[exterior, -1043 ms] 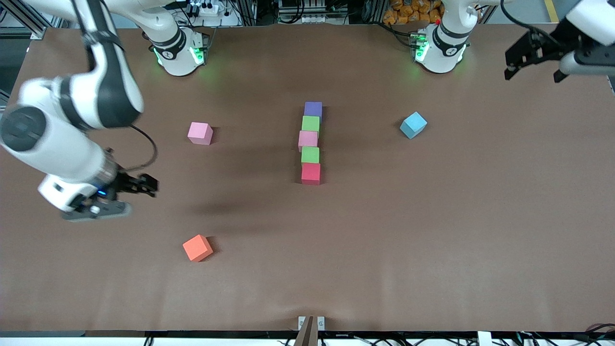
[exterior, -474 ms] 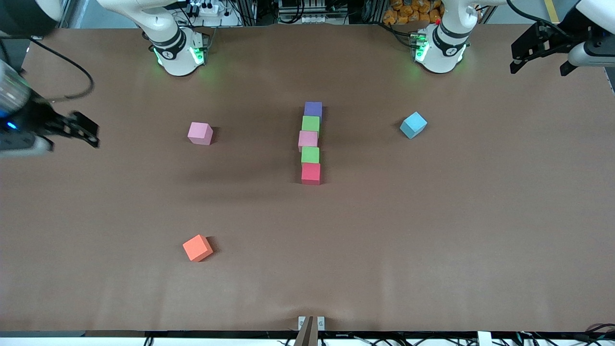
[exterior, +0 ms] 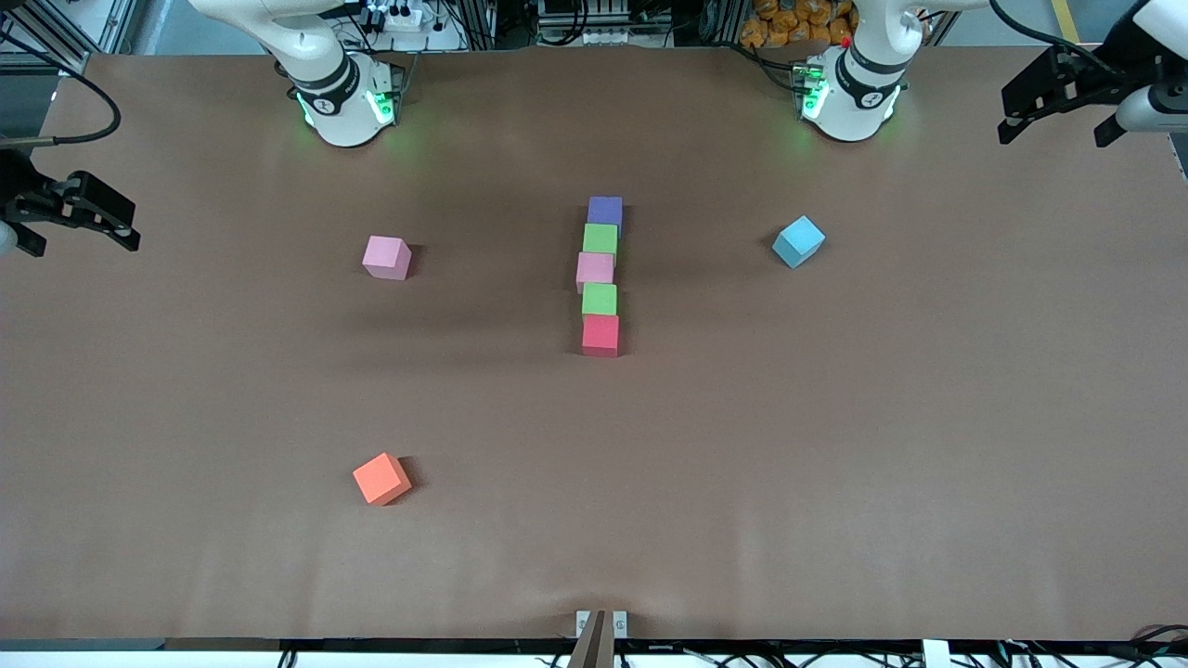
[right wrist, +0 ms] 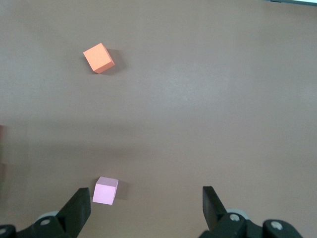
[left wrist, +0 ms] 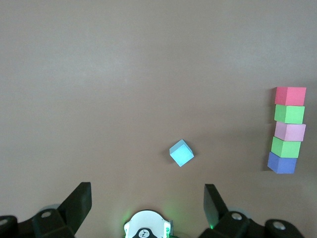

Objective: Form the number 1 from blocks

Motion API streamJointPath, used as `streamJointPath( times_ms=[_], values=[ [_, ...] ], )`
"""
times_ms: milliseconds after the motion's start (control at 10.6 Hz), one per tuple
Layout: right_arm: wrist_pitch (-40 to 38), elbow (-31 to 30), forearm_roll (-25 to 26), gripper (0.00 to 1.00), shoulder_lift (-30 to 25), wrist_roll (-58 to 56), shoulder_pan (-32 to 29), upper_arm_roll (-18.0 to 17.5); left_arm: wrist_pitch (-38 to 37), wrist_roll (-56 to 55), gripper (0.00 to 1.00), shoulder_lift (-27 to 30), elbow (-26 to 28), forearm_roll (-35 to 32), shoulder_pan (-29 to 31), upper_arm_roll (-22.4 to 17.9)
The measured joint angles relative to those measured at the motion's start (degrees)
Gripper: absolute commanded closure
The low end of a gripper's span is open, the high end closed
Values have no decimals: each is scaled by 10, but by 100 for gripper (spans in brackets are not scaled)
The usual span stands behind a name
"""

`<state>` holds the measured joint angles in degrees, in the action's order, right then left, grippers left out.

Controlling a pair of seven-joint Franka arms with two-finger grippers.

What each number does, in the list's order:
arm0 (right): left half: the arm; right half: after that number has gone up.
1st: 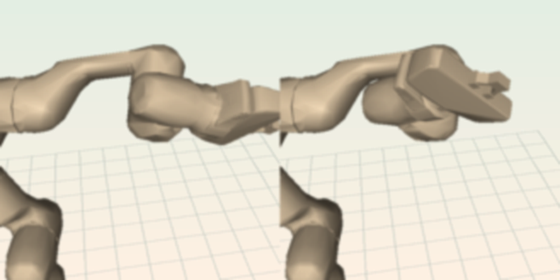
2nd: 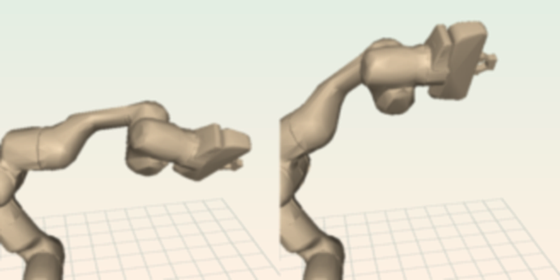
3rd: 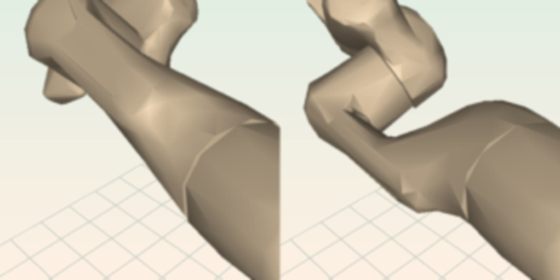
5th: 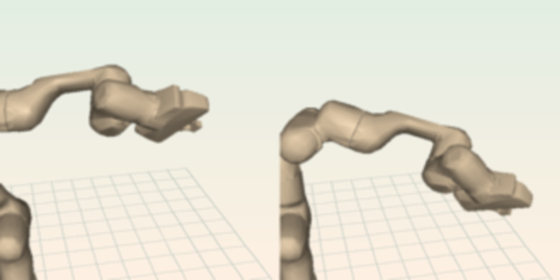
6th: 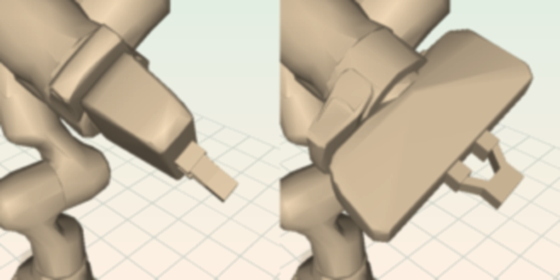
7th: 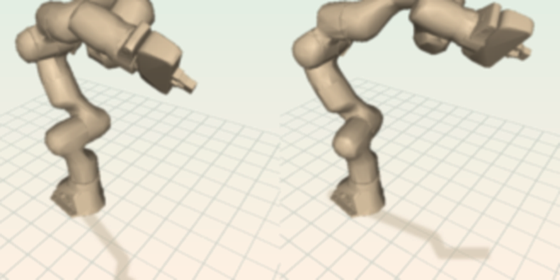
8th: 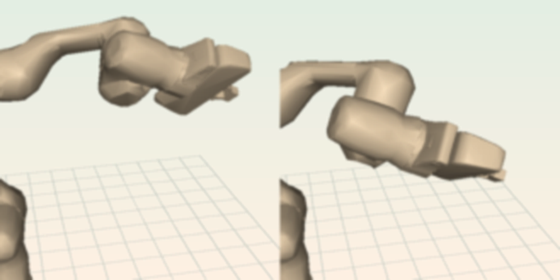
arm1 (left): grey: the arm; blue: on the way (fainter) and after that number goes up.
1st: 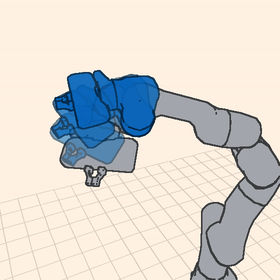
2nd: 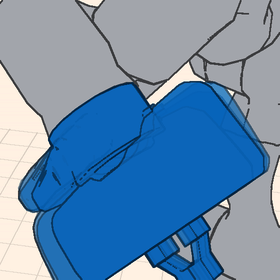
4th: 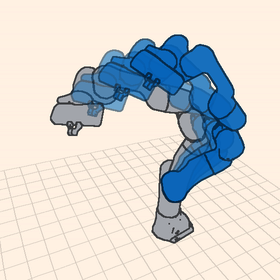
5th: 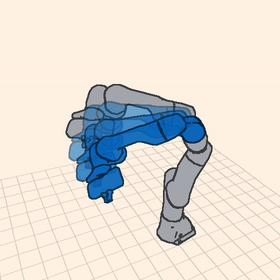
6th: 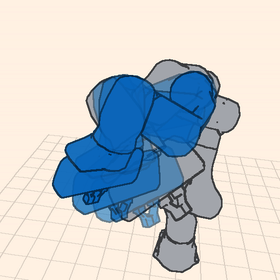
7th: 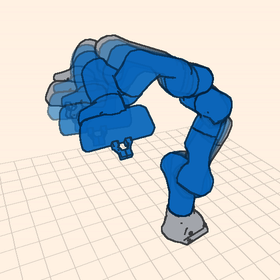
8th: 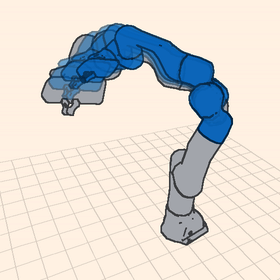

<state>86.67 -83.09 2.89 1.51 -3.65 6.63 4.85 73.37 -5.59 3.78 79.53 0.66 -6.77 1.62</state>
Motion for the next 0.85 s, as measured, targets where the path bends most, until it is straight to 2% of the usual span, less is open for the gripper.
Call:
streamJointPath(
  times_ms=[853],
  values=[
    [-1, 0, 0, 0, 0, 0, 0, -4, 36, -3, 0, -24, 1, -15, -1, -13]
  ],
)
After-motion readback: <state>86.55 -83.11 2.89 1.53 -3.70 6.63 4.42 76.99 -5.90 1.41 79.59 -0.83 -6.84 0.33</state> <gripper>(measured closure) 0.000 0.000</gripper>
